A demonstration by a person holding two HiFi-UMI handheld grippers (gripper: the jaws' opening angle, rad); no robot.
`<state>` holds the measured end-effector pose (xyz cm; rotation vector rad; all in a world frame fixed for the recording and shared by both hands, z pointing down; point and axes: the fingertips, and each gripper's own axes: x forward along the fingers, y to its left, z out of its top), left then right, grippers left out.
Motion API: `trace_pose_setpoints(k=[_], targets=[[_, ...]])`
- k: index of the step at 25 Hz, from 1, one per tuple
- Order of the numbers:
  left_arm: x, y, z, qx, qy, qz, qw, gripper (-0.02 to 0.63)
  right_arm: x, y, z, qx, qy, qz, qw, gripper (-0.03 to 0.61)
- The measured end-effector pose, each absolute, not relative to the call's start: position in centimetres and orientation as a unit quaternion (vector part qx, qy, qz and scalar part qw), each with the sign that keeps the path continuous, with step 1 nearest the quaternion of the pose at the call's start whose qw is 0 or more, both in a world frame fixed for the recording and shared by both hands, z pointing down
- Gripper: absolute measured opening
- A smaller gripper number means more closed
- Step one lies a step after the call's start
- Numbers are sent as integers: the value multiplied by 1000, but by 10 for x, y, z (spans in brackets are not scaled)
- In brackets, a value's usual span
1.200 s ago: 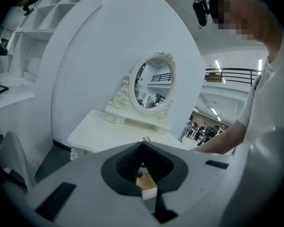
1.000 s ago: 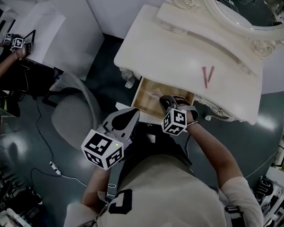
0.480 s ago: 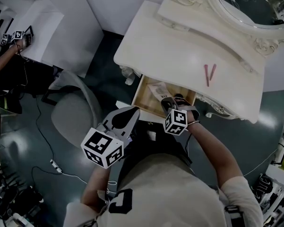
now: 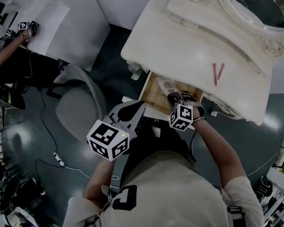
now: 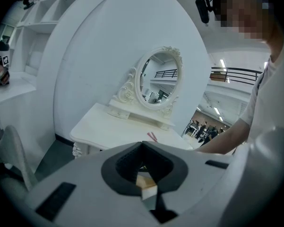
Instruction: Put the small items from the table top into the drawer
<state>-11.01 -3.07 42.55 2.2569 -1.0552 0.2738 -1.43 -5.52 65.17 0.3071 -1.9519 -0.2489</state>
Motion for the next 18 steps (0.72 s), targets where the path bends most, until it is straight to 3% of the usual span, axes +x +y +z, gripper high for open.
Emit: trace_pose_setpoints(k=[18], targets=[[-117, -36, 430, 850, -404, 113, 318, 55, -23, -75, 661, 135, -823, -95, 544, 29]])
